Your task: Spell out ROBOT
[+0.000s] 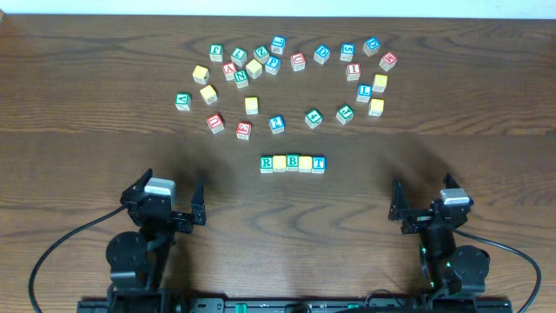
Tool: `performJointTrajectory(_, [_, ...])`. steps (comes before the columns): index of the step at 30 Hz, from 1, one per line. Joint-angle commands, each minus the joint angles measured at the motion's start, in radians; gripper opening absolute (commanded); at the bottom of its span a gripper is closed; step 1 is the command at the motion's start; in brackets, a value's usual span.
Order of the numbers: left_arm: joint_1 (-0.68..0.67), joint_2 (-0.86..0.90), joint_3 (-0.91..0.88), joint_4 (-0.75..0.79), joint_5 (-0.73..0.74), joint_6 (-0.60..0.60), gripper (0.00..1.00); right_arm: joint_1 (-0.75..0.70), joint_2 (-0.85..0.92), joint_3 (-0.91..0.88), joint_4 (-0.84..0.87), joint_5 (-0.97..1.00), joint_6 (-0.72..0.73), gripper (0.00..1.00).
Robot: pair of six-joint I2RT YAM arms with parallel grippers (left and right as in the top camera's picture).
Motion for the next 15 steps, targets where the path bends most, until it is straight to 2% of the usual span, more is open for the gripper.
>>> performJointTrajectory(1, [0.004, -0.040, -0.054, 0.049, -0.043, -0.082, 0.98, 0.004, -0.006, -0.003, -0.003, 0.003, -0.017, 0.99])
performJointTrajectory(4, [0.004, -0.070, -0.090, 0.051, -0.101, -0.154, 0.98, 0.004, -0.006, -0.003, -0.003, 0.003, -0.017, 0.99])
performJointTrajectory(9, [0.004, -0.172, -0.155, 0.036, -0.130, -0.195, 0.98, 0.004, -0.006, -0.003, -0.003, 0.003, -0.017, 0.99])
performJointTrajectory(15, [0.004, -0.177, -0.155, 0.020, -0.153, -0.221, 0.98, 0.004, -0.006, -0.003, -0.003, 0.003, -0.017, 0.99])
